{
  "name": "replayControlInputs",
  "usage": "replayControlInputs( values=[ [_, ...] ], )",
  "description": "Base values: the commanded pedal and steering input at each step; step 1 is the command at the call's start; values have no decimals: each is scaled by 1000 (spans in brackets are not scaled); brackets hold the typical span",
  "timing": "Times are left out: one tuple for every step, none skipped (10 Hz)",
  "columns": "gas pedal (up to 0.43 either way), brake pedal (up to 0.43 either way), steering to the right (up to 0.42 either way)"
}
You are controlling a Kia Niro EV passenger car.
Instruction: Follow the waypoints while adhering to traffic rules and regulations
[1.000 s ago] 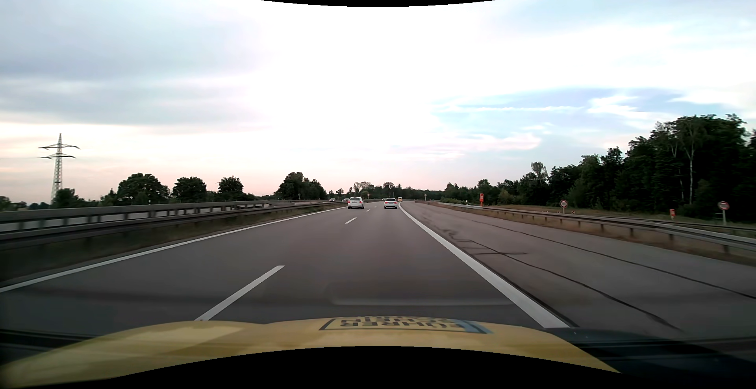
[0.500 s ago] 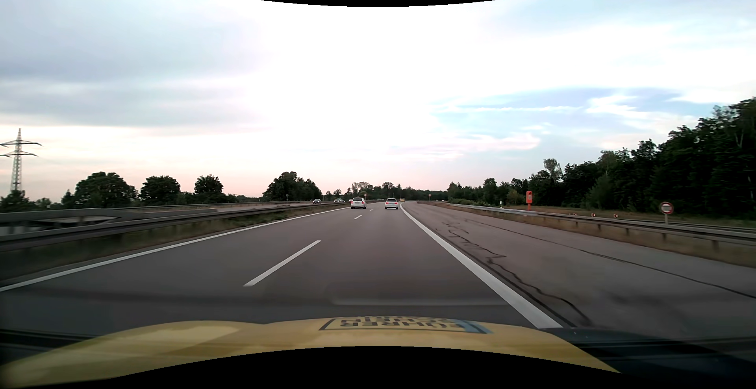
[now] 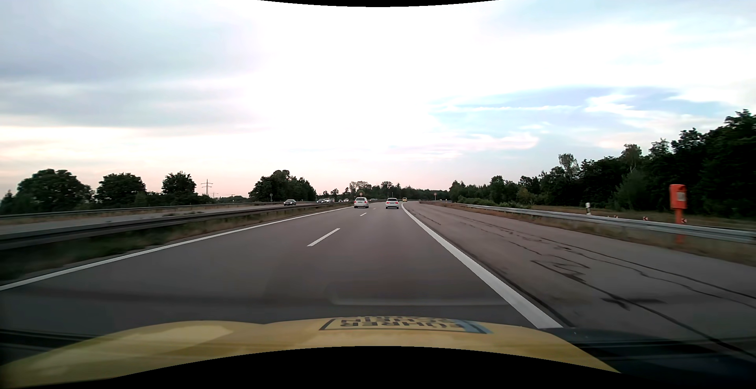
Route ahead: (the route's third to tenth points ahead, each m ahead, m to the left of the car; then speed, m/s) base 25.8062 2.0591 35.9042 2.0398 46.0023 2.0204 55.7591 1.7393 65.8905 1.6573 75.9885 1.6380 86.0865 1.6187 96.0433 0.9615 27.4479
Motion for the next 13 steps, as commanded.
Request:
replayControlInputs(
  values=[
    [169,0,0],
    [169,0,0],
    [157,0,0],
    [157,0,0],
    [157,0,0],
    [157,0,0],
    [157,0,0],
    [157,0,0],
    [157,0,0],
    [157,0,0],
    [150,0,0],
    [150,0,0],
    [150,0,0]
  ],
)
